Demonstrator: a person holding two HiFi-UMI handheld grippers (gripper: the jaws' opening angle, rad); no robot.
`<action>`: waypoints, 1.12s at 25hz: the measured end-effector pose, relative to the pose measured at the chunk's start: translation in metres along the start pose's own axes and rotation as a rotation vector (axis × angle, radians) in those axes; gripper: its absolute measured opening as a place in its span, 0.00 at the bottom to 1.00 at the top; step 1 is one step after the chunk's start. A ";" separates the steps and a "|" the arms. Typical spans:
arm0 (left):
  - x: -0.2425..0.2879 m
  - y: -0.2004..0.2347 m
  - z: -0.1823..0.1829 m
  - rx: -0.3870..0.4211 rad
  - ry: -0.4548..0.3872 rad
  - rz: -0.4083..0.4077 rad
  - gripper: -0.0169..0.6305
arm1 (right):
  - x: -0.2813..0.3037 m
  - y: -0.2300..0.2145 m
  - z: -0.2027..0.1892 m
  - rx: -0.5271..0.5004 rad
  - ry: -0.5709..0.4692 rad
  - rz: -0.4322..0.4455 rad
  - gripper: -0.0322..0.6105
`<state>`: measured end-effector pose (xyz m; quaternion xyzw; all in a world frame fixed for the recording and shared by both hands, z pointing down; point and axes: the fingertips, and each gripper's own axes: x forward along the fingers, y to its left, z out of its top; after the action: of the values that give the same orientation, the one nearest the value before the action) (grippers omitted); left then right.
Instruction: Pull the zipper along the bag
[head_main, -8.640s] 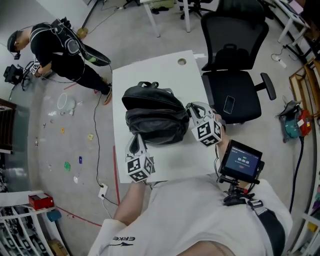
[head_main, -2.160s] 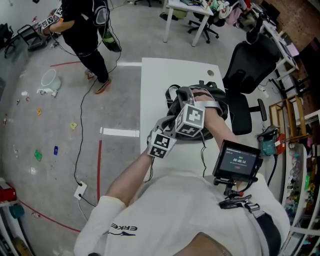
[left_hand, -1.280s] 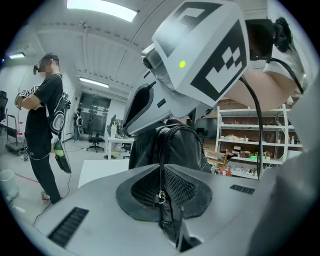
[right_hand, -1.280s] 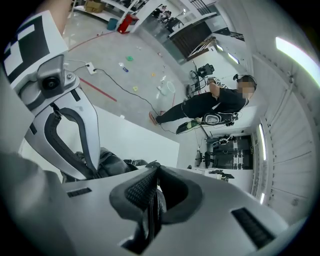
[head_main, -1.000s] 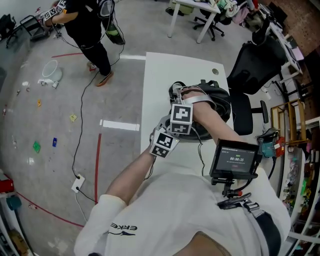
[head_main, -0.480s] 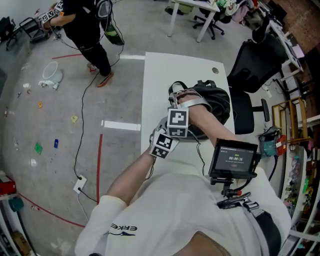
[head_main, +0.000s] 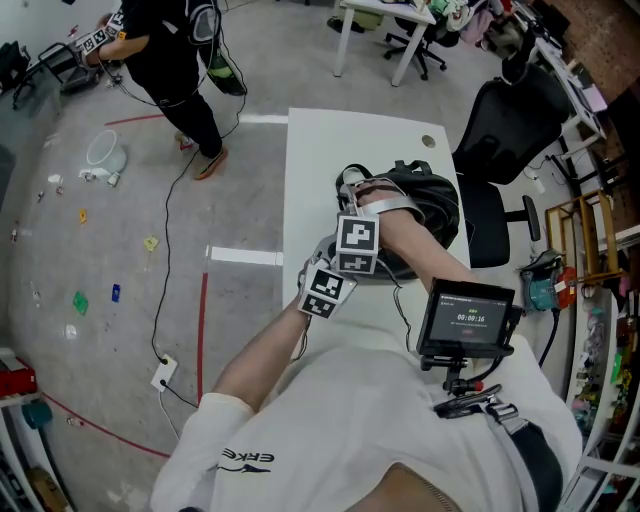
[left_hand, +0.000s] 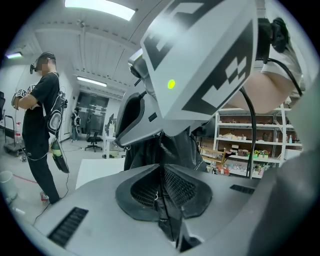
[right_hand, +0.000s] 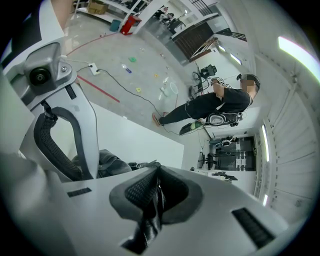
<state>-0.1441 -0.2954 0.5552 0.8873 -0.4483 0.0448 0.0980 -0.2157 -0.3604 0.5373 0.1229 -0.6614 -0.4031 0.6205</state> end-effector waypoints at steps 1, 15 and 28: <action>-0.001 0.000 0.000 0.001 0.001 0.002 0.03 | -0.002 -0.002 -0.001 0.012 0.000 -0.009 0.08; -0.004 -0.005 -0.003 0.035 0.024 -0.008 0.03 | -0.026 -0.024 -0.039 0.319 -0.059 -0.210 0.19; -0.002 -0.033 0.010 0.079 0.031 0.075 0.03 | -0.075 -0.012 -0.096 0.509 -0.172 -0.335 0.22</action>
<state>-0.1188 -0.2767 0.5402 0.8724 -0.4775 0.0797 0.0678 -0.1168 -0.3547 0.4664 0.3470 -0.7616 -0.3300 0.4366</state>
